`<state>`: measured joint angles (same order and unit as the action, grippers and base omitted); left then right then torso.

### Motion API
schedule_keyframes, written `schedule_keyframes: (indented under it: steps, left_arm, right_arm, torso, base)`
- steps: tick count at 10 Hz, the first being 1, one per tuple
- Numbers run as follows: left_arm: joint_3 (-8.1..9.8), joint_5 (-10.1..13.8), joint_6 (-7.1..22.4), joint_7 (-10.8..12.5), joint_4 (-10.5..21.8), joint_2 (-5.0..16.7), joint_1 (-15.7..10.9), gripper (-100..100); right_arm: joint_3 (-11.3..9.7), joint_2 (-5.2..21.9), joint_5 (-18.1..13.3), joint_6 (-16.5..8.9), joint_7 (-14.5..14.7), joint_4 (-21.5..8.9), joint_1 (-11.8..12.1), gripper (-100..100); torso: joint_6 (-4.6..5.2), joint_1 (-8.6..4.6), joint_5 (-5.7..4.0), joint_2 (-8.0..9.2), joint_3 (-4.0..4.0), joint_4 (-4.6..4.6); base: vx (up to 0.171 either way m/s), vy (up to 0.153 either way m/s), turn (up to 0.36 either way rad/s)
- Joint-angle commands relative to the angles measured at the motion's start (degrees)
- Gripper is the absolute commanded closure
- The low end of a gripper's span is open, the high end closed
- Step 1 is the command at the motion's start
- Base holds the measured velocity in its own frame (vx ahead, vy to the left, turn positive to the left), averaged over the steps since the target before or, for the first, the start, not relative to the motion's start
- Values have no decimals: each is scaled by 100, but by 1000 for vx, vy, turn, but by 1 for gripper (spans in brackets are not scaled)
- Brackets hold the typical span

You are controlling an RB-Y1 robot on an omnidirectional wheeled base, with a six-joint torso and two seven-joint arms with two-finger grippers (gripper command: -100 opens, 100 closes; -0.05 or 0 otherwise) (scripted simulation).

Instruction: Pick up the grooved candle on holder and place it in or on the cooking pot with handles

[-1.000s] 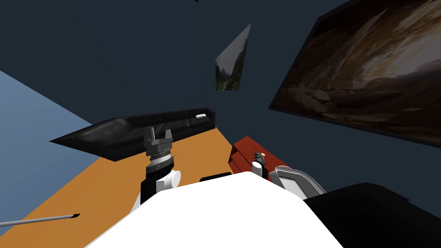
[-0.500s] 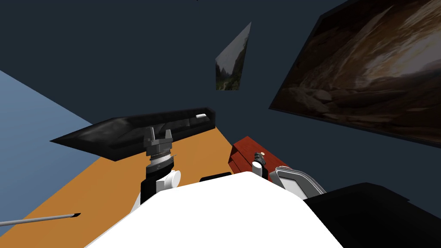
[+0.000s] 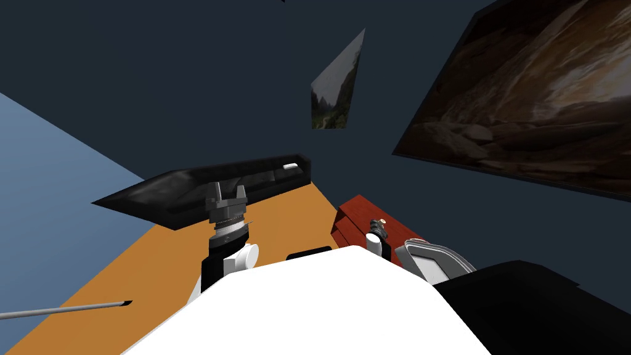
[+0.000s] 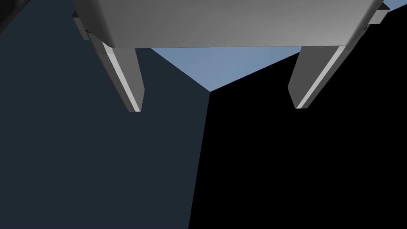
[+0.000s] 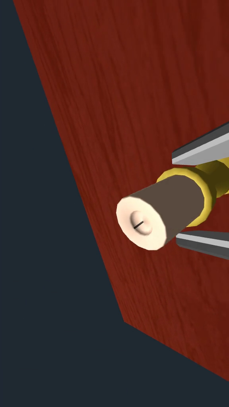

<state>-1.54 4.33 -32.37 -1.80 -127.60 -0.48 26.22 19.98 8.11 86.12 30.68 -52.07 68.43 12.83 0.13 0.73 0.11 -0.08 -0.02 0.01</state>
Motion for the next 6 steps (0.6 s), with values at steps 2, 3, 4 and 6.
schedule_keyframes:
  steps: [2,3,4,6]
  left_arm:
    - [0,0,0,0,0,0,0,0]
    - [0,0,0,0,0,0,0,0]
    - [0,0,0,0,0,0,0,0]
    - [0,0,0,0,0,0,-1,0]
  right_arm:
    - [53,233,-148,100,-188,10,184,100]
    - [111,439,-259,176,-342,26,337,100]
    - [143,545,-315,215,-420,36,417,100]
    - [208,755,-423,293,-574,57,574,100]
  torso:
    - [0,0,3,6,4,2]
    - [0,-1,4,4,3,2]
    - [0,14,9,0,1,2]
    - [0,21,12,17,10,4]
  base:
    - [17,232,22]
    - [43,273,38]
    - [18,284,26]
    - [1,271,19]
